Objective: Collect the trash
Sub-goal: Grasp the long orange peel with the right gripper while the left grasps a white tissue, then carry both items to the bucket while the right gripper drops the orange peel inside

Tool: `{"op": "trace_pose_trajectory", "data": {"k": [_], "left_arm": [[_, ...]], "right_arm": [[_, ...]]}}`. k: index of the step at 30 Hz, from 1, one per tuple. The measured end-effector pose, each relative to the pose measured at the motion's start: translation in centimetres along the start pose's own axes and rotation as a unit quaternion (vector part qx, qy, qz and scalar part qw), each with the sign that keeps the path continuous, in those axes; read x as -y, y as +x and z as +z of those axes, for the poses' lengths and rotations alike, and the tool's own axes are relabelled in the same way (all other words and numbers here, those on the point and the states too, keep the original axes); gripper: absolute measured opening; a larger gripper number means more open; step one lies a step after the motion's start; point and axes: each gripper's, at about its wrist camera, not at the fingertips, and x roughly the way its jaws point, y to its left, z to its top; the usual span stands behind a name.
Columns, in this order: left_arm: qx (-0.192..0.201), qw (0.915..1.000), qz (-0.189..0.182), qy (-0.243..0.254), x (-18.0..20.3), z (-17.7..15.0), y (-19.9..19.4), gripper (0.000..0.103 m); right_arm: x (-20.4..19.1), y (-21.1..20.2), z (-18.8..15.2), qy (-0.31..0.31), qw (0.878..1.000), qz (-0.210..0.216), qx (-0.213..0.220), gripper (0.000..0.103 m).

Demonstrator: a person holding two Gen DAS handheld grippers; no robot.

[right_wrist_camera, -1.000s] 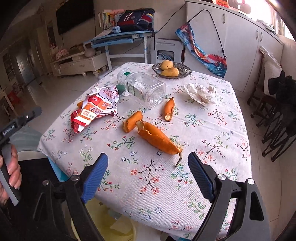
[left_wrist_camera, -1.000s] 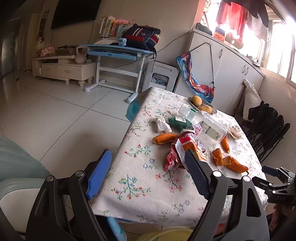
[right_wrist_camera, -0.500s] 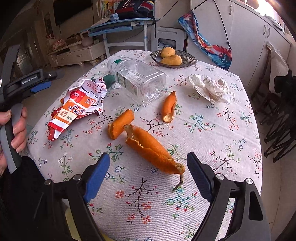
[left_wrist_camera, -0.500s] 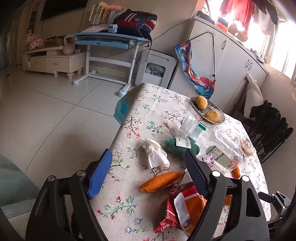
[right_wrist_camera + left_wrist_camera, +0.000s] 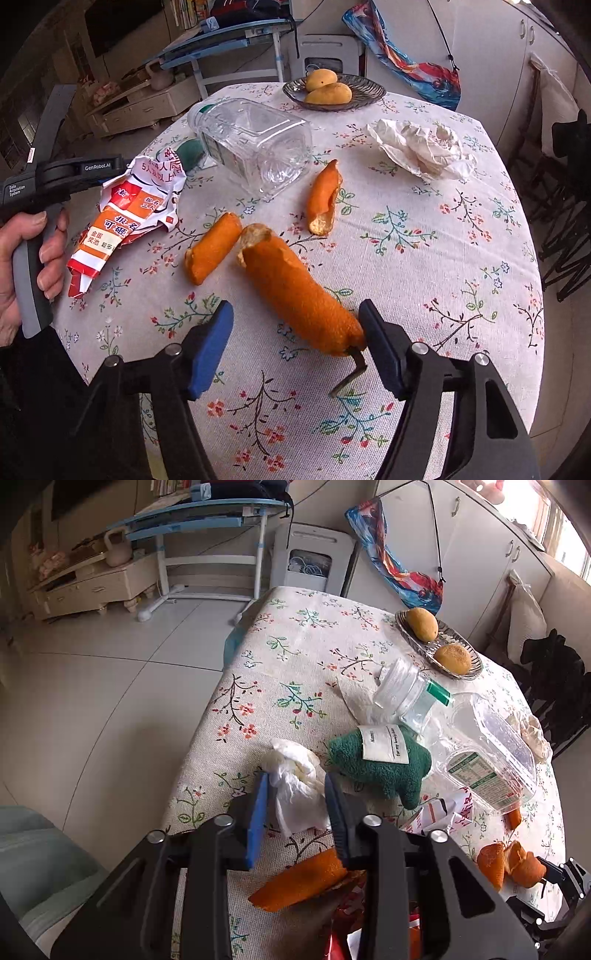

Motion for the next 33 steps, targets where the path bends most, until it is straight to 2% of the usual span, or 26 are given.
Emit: {"op": "trace_pose_trajectory", "data": {"k": [2, 4, 5, 6, 7, 9, 12, 17, 22, 28, 33], "left_arm": [[0.004, 1.0000, -0.001, 0.008, 0.3, -0.2, 0.0, 0.016], [0.012, 0.9998, 0.000, 0.013, 0.5, -0.4, -0.4, 0.012], [0.016, 0.9998, -0.001, 0.013, 0.5, -0.5, -0.5, 0.012], [0.021, 0.9997, -0.001, 0.011, 0.3, -0.6, -0.8, 0.011], [0.025, 0.9996, -0.002, 0.008, 0.1, -0.6, -1.1, 0.011], [0.038, 0.9992, -0.013, -0.002, -0.3, -0.7, -1.9, 0.011], [0.075, 0.9969, -0.020, -0.009, -1.0, -0.7, -3.9, 0.011], [0.138, 0.9900, -0.032, -0.006, -0.9, -0.8, -7.3, 0.011], [0.172, 0.9844, -0.030, 0.023, 0.3, -1.9, -9.8, 0.011], [0.178, 0.9828, -0.036, 0.037, 0.9, -5.2, -12.6, 0.011], [0.169, 0.9835, -0.044, 0.046, 1.1, -8.8, -14.5, 0.011]], "right_arm": [[-0.2, -0.2, -0.2, -0.007, 1.000, -0.004, 0.003, 0.063], [0.0, -0.3, -0.3, -0.005, 1.000, -0.003, 0.005, 0.055], [0.0, -0.4, -0.4, -0.002, 1.000, -0.004, 0.006, 0.051], [0.2, -0.5, -0.4, 0.001, 1.000, -0.003, 0.008, 0.041], [0.4, -0.6, -0.4, 0.004, 1.000, -0.001, 0.008, 0.035], [0.6, -0.6, -0.4, 0.009, 1.000, 0.006, 0.009, 0.032], [0.6, -0.8, -0.4, 0.009, 1.000, 0.008, 0.015, 0.022], [0.8, -1.3, -0.2, 0.022, 0.999, 0.018, 0.028, 0.020], [1.5, -1.6, 0.0, 0.052, 0.997, 0.050, 0.034, 0.020], [1.6, -3.4, -0.4, 0.083, 0.990, 0.098, 0.055, 0.020], [0.9, -5.1, -2.0, 0.103, 0.982, 0.139, 0.070, 0.020]]}}
